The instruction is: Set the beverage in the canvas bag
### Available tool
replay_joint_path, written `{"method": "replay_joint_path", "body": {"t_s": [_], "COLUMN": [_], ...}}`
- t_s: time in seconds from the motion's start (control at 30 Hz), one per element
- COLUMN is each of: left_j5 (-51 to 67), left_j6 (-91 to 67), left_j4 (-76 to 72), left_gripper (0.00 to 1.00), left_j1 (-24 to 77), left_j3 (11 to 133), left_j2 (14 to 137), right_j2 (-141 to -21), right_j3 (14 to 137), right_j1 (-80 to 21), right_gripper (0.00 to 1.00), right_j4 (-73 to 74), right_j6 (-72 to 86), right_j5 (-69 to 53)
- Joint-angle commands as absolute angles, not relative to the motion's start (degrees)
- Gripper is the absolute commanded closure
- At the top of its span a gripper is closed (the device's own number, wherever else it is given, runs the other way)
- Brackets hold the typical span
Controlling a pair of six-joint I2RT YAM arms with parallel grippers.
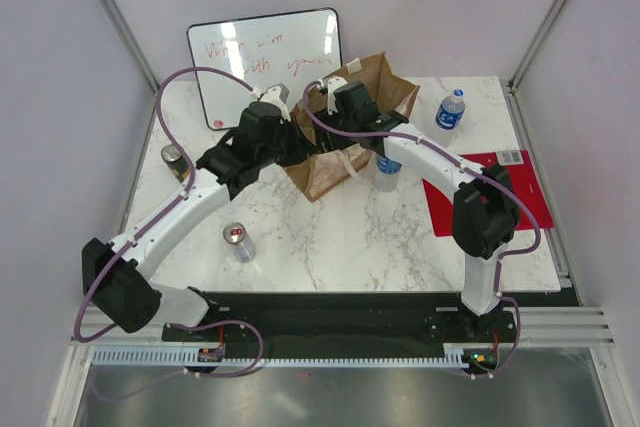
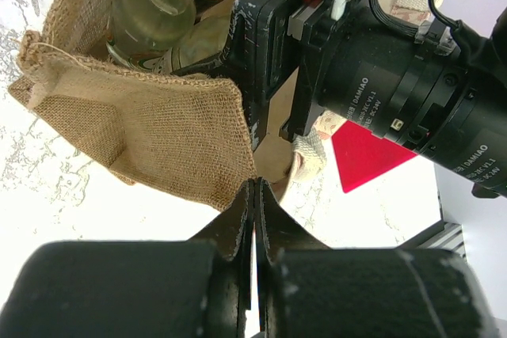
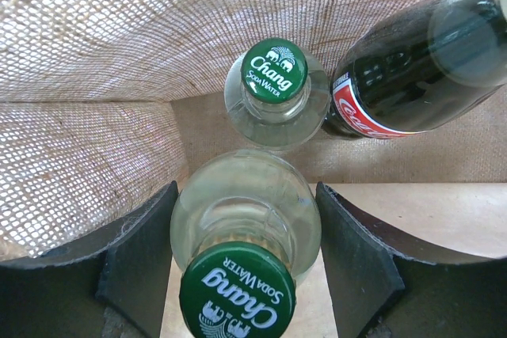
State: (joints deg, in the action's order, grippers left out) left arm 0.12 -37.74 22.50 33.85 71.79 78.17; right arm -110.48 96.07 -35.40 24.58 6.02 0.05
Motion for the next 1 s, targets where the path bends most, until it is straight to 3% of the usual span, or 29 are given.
{"method": "replay_joint_path", "body": {"t_s": [0.0,0.5,0.97], "left_j5": [-0.44,-0.53,-0.44], "left_j6": [-38.85,-38.5,-38.15], "left_j4": [20.13,20.3,20.57], "left_gripper": [0.98,0.98,0.98], "left_j1": [33.66,33.66,33.66], "left_j3": [73.65,73.65,73.74], "left_j2": [76.02,76.29,75.94], "right_j2": [-106.88,-105.12,-104.77], "right_j3": [100.37,102.04,102.83], "right_j1": [-35.59,-35.77,-35.77], "right_gripper": [0.36,0.22,0.25], "right_j4": [21.88,21.88,23.47], "right_j6": [6.85,8.26,7.73], "right_j5": [0.09,-3.69,-2.46]}}
